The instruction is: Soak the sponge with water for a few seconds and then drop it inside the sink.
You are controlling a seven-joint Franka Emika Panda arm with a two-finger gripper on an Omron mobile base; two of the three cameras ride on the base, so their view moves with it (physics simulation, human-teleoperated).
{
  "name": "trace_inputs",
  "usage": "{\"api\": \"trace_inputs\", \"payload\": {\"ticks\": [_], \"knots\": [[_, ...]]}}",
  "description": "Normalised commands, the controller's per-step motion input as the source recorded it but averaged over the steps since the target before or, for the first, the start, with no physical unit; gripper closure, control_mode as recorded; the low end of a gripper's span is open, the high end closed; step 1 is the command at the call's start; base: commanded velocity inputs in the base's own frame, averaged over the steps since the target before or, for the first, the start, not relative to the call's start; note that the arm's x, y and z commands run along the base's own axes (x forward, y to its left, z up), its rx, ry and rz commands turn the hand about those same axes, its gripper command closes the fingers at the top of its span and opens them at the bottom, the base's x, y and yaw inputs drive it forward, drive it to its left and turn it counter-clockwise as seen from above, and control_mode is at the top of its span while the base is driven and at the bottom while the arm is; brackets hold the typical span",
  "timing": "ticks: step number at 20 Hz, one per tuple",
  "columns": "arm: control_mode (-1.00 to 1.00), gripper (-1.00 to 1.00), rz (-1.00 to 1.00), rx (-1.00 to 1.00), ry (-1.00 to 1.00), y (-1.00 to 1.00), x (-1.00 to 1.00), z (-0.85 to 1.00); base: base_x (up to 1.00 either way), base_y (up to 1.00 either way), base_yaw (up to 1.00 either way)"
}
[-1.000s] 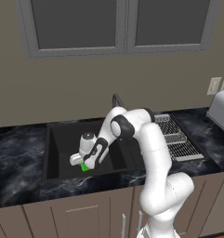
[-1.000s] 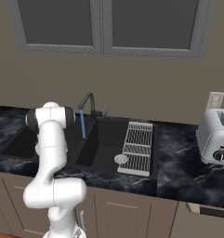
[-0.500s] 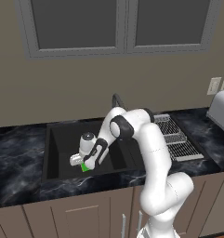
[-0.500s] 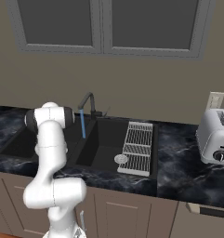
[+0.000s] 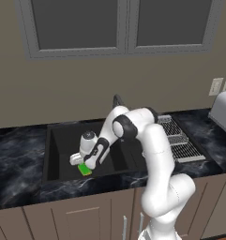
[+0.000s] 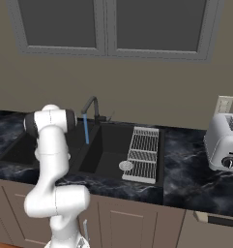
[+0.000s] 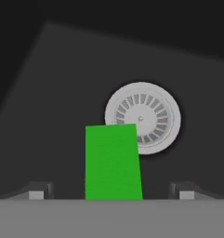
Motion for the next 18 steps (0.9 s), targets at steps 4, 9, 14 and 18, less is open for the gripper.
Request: {"api": "trace_inputs", "payload": {"ticks": [4, 9, 14, 18], "knots": [[-1.0, -1.0, 0.02, 0.0, -0.03, 0.0, -0.08, 0.93, 0.0, 0.0, 0.0], [-1.0, -1.0, 0.0, 0.01, -0.05, -0.15, -0.28, 0.98, 0.0, 0.0, 0.0], [-1.0, -1.0, 0.0, 0.01, -0.03, -0.23, -0.42, 0.81, 0.0, 0.0, 0.0], [-1.0, -1.0, 0.0, 0.01, -0.04, -0.19, -0.39, 0.84, 0.0, 0.0, 0.0]]}}
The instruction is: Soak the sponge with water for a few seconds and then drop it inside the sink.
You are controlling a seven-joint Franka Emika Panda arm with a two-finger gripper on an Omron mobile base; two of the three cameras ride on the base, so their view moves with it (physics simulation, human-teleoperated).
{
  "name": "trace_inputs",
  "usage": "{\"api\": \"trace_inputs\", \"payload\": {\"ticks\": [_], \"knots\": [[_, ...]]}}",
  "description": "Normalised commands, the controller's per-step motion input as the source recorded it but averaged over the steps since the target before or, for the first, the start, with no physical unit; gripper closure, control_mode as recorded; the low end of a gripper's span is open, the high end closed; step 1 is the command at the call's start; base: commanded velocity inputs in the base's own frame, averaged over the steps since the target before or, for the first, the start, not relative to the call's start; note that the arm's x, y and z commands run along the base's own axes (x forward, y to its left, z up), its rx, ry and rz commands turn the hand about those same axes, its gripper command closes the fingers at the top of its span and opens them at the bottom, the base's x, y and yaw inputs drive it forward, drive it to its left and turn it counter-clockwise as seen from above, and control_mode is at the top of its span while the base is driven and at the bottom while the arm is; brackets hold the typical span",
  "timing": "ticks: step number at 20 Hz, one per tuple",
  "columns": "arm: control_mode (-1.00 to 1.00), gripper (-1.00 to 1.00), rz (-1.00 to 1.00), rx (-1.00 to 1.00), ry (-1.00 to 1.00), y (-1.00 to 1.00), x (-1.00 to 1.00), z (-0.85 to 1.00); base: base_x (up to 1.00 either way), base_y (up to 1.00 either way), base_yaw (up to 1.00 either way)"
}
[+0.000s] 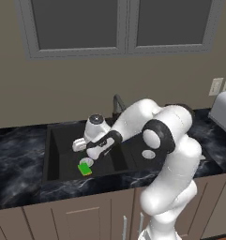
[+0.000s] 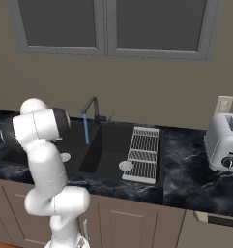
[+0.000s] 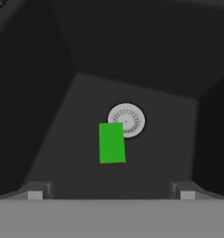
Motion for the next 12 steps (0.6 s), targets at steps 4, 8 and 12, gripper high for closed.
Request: {"api": "trace_inputs", "payload": {"ticks": [4, 8, 12], "knots": [[-1.0, -1.0, 0.01, 0.01, -0.01, -0.13, -0.43, 0.72, 0.0, 0.0, 0.0], [-1.0, -1.0, 0.0, 0.0, 0.0, -0.04, -0.25, 0.75, 0.0, 0.0, 0.0], [-1.0, -1.0, 0.0, 0.0, 0.0, 0.0, -0.26, 0.7, 0.0, 0.0, 0.0]]}}
